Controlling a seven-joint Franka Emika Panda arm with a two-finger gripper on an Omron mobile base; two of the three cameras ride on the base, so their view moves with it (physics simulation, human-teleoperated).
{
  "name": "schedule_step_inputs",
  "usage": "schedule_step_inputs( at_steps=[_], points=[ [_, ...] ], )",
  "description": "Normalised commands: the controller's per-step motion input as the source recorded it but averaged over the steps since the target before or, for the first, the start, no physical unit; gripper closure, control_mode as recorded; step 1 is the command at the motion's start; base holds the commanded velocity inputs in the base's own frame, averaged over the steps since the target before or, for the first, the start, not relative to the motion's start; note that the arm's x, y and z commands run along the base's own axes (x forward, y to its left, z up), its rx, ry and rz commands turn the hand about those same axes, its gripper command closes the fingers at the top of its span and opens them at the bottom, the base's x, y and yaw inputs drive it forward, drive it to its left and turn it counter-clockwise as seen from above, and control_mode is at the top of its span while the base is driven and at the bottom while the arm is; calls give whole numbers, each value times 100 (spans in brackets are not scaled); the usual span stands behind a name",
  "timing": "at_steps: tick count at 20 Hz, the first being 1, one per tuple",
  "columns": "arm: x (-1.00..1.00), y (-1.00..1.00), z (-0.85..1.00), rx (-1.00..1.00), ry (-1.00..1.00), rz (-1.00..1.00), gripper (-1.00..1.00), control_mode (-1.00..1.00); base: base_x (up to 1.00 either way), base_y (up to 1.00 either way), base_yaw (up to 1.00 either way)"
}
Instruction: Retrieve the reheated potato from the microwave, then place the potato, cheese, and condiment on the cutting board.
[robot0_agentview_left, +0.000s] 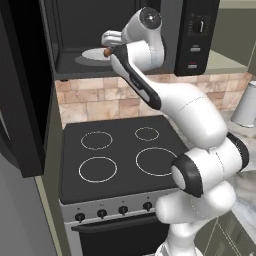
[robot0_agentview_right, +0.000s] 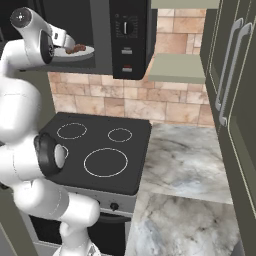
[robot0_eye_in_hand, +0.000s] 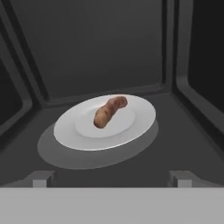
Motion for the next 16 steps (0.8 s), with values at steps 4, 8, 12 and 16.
schedule_step_inputs(
  at_steps=[4, 8, 12, 16],
  points=[
    [41, 14, 0, 0, 1, -16, -100, -100, 0, 0, 0],
    [38, 18, 0, 0, 5, -16, -100, -100, 0, 0, 0],
    [33, 14, 0, 0, 9, -10, -100, -100, 0, 0, 0],
    [32, 11, 0, 0, 10, -2, -100, -100, 0, 0, 0]
  ],
)
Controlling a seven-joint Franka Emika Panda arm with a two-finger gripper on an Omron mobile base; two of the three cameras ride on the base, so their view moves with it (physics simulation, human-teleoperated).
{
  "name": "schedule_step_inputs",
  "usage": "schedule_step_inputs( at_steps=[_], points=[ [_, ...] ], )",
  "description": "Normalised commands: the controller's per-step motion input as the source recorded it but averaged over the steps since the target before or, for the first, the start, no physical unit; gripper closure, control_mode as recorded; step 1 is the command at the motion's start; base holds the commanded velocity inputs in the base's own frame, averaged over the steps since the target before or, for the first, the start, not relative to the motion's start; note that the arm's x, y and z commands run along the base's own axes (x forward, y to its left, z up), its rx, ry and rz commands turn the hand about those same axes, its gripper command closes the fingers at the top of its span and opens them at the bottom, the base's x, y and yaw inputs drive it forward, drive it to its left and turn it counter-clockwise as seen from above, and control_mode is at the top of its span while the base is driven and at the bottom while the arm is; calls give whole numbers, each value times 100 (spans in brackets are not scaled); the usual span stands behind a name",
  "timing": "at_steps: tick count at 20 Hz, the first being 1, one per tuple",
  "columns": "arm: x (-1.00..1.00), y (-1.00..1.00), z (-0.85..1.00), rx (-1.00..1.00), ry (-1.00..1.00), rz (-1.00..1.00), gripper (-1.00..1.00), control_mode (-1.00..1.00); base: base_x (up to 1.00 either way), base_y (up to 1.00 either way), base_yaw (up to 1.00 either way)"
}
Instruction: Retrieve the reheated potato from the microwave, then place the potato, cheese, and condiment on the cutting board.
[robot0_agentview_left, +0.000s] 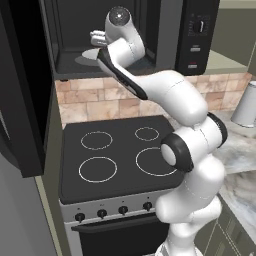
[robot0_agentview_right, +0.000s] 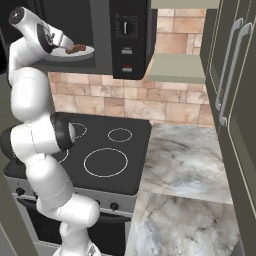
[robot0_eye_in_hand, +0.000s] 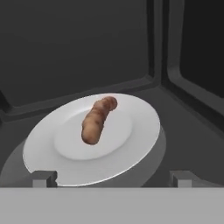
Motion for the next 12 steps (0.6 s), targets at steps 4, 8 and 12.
schedule_step_inputs(
  at_steps=[4, 8, 12],
  points=[
    [32, 5, 0, 0, 8, 0, -100, -100, 0, 0, 0],
    [33, 1, -4, 0, 3, 0, -100, -100, 0, 0, 0],
    [36, 3, -6, 0, 0, 0, -100, -100, 0, 0, 0]
  ],
)
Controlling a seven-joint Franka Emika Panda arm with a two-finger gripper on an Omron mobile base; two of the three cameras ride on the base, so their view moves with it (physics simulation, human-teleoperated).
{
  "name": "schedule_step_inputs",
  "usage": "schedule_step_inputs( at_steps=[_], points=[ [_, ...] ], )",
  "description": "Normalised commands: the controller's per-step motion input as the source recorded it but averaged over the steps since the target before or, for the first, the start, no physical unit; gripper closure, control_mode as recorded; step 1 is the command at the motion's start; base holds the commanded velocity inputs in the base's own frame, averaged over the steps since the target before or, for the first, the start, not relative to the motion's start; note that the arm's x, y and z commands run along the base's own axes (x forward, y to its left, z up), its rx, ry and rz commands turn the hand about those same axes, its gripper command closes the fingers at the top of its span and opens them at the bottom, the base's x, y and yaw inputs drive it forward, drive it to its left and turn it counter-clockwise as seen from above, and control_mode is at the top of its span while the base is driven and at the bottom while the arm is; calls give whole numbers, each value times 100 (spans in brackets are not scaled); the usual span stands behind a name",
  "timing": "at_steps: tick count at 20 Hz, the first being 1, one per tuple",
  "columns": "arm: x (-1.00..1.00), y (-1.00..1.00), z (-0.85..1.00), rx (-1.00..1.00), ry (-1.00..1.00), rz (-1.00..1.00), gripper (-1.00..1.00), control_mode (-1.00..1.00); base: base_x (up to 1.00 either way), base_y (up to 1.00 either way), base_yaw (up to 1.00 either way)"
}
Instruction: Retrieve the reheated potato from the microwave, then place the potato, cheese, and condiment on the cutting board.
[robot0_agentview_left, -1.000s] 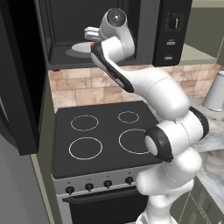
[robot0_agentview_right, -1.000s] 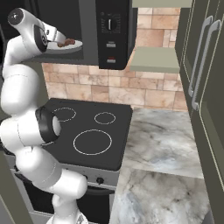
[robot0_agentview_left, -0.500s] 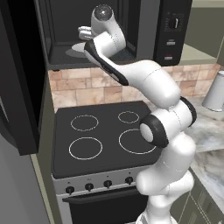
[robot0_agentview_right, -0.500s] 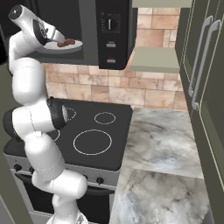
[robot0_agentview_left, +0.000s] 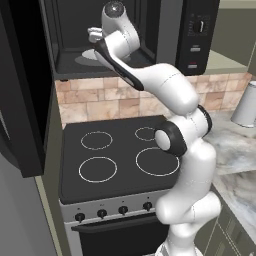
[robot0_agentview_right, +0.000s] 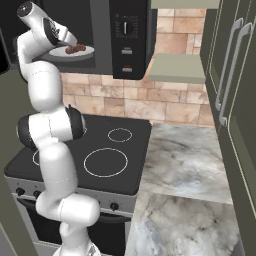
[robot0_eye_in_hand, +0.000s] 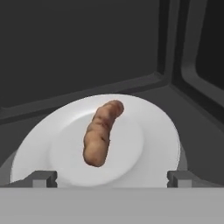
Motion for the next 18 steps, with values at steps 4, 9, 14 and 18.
schedule_step_inputs(
  at_steps=[4, 9, 14, 18],
  points=[
    [30, 2, -13, 0, 0, 0, -100, -100, 0, 0, 0],
    [35, 0, -10, 0, 1, -1, -100, -100, 0, 0, 0],
    [31, 0, -6, 0, 4, -2, -100, -100, 0, 0, 0],
    [28, 1, -4, 0, 6, -2, -100, -100, 0, 0, 0]
  ],
)
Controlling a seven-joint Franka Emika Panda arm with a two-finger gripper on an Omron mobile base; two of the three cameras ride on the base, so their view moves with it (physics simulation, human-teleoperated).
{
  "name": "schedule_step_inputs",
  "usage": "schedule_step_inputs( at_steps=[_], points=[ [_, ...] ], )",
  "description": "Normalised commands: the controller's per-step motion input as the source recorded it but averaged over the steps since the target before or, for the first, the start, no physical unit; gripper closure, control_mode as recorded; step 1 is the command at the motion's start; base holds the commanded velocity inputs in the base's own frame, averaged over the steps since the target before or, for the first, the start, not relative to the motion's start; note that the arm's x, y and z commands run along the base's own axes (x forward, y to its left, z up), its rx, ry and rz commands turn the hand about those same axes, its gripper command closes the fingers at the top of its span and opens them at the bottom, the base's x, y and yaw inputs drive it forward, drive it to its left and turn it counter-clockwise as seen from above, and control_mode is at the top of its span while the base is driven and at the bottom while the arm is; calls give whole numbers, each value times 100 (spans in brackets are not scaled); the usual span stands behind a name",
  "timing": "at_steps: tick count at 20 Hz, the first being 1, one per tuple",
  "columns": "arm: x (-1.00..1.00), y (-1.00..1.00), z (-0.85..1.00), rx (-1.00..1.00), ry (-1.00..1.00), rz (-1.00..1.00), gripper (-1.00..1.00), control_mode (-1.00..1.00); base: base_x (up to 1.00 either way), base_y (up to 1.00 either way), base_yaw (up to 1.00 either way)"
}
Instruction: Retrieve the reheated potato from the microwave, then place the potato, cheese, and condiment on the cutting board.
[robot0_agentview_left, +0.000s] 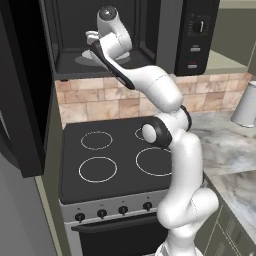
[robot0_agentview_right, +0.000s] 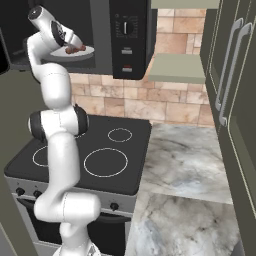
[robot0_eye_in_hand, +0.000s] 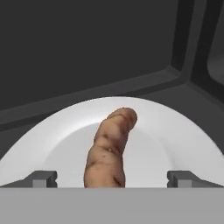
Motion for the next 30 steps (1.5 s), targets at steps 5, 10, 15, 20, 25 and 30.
schedule_step_inputs(
  at_steps=[5, 10, 15, 20, 25, 30],
  points=[
    [31, 0, 0, 0, 11, 0, -100, -100, 0, 0, 0],
    [27, 0, 0, 0, 12, 0, -100, -100, 0, 0, 0],
    [32, 4, 1, 0, 12, 0, -100, -100, 0, 0, 0],
    [22, 8, 1, 0, 12, 0, 100, -100, 0, 0, 0],
    [12, 12, 0, 0, 14, 0, 100, -100, 0, 0, 0],
    [0, 15, 8, 0, 10, 0, 100, -100, 0, 0, 0]
  ],
)
